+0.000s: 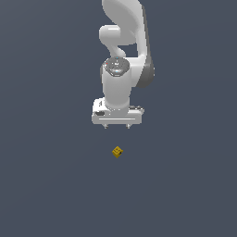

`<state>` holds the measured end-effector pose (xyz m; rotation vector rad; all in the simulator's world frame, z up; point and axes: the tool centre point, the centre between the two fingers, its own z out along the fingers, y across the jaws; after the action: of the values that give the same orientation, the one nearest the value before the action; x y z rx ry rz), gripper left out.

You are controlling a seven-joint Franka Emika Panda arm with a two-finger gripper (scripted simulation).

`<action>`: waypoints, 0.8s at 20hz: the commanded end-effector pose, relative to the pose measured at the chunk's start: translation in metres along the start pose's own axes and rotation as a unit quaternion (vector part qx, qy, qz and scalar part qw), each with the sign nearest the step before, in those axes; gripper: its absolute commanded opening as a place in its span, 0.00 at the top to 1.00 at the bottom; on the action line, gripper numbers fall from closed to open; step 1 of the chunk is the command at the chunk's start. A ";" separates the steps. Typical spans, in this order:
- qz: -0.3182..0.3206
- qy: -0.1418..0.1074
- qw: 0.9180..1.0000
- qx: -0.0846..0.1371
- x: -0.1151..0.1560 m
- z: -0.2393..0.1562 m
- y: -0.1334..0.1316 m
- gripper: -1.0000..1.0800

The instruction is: Pick up the object and move it to a goal position.

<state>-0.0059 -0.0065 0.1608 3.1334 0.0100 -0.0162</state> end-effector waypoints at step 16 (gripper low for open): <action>0.108 0.001 0.994 0.004 0.019 0.024 -0.004 0.04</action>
<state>0.0098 -0.0036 0.1406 3.1274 -0.2767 -0.0133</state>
